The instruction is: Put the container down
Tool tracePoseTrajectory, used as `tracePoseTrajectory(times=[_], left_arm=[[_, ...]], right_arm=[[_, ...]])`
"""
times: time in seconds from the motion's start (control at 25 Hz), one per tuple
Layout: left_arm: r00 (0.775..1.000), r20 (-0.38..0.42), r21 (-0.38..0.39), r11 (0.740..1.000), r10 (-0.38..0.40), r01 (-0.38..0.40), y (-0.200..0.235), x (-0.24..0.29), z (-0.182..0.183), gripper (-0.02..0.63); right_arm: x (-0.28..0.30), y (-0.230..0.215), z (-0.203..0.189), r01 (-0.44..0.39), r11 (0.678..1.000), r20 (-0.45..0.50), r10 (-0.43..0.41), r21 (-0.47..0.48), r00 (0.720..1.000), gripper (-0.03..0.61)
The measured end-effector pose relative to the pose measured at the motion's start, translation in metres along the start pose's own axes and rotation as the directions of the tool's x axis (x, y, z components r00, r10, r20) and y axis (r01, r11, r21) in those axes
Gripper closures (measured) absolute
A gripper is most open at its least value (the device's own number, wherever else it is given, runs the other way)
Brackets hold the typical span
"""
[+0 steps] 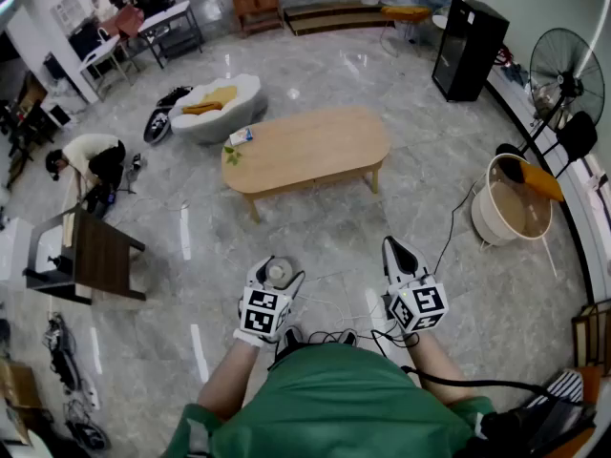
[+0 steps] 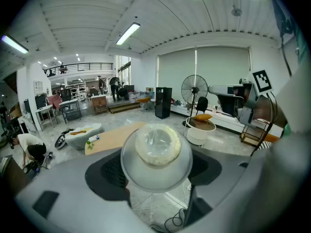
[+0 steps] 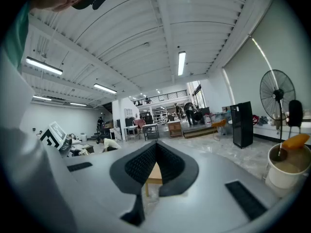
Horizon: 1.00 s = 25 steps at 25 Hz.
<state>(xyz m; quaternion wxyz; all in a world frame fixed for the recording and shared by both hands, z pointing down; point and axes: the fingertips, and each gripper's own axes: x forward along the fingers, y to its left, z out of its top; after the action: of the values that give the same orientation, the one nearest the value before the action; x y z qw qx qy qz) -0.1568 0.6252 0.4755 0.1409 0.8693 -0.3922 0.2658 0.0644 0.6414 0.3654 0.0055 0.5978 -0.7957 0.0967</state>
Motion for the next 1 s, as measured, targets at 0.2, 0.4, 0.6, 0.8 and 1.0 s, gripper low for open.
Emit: tracePoseTrajectory(times=[0.2,0.4,0.6,0.8,1.0], left_arm=[[1.0,0.012,0.015,1.0,0.007,-0.007,-0.013,0.007,0.009,0.272],[1.0,0.008,0.017,1.0,0.008,-0.008,-0.03,0.013,0.011,0.271],[1.0,-0.019,0.004,1.0,0.002,-0.002,-0.037,0.016,0.02,0.271],[0.999,-0.045,-0.012,1.0,-0.012,0.012,-0.022,0.038,0.014,0.272],[0.998,-0.038,-0.023,0.999,-0.043,0.042,0.006,0.074,0.027,0.272]], right_arm=[[-0.006,-0.016,0.006,-0.005,1.0,0.011,0.006,-0.006,1.0,0.558],[-0.016,-0.03,0.007,-0.014,1.0,0.014,0.014,-0.006,1.0,0.558],[-0.018,-0.04,0.009,-0.029,0.999,0.028,0.029,0.025,0.999,0.558],[0.007,-0.047,-0.003,-0.028,0.999,-0.002,0.028,0.041,1.0,0.557],[0.048,-0.06,-0.008,0.007,0.999,-0.036,-0.006,0.041,0.999,0.557]])
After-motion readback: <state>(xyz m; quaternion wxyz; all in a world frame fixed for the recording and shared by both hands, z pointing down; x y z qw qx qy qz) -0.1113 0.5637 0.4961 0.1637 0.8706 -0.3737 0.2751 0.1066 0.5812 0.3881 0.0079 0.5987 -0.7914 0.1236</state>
